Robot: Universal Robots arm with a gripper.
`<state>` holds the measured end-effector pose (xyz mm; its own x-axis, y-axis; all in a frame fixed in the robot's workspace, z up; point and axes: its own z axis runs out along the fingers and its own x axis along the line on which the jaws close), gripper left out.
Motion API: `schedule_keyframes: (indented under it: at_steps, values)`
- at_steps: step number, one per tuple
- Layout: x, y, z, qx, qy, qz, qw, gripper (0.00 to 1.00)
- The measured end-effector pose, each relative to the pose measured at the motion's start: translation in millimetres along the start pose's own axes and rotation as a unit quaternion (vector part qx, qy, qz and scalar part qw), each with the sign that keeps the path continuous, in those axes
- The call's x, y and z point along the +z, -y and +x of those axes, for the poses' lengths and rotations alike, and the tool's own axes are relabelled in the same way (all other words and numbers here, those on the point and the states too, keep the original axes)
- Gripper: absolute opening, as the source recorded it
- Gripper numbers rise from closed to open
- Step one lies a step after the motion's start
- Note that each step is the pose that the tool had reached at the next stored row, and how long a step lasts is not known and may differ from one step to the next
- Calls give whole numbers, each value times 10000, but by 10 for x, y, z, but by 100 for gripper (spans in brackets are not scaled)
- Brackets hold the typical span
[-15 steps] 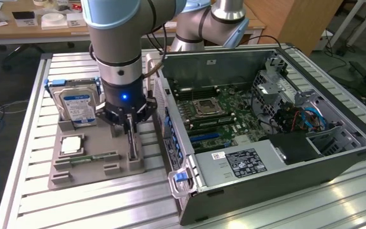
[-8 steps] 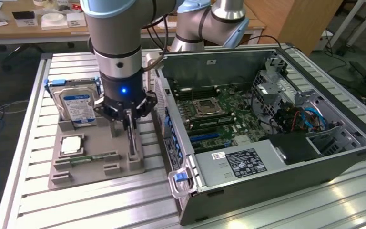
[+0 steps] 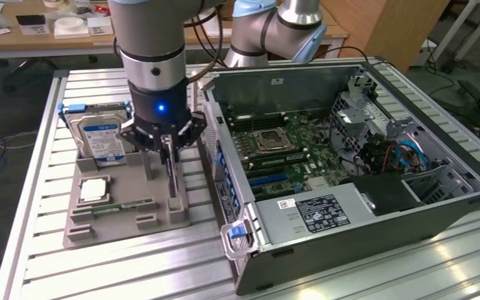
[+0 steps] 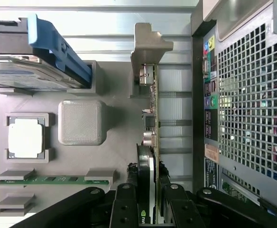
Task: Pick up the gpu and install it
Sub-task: 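Pick up the gpu and move the gpu toward the slot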
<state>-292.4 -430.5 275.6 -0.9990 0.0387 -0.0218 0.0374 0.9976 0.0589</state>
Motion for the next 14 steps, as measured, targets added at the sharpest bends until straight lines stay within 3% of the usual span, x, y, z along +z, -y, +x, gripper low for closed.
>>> schedule_keyframes:
  at_steps: [14]
  values:
    - [-289, -17, -6, -2, 0, -4, 10000, 27]
